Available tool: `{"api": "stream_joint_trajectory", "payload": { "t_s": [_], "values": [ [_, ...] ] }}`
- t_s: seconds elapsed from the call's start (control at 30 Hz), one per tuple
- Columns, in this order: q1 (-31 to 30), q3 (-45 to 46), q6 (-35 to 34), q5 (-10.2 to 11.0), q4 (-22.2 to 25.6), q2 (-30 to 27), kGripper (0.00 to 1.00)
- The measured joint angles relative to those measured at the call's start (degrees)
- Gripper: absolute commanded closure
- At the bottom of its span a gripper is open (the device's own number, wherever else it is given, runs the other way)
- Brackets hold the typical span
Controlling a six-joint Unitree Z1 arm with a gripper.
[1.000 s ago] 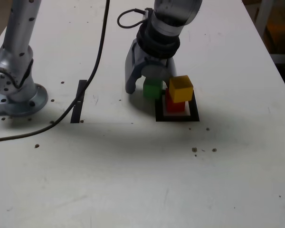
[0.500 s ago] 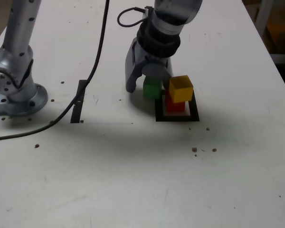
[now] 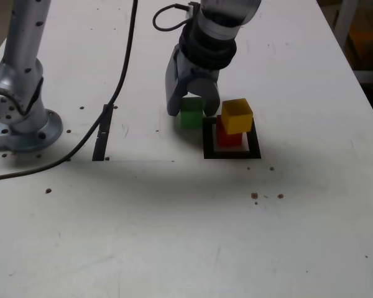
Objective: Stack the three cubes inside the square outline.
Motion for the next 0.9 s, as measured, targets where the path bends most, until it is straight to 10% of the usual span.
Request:
{"api": "stream_joint_trajectory", "payload": {
  "t_s": [0.37, 0.9],
  "values": [
    [0.4, -0.6, -0.3, 0.3, 1.3, -0.4, 0.80],
    [1.1, -23.9, 0.3, 5.2, 25.3, -7.7, 0.82]
  ]
}}
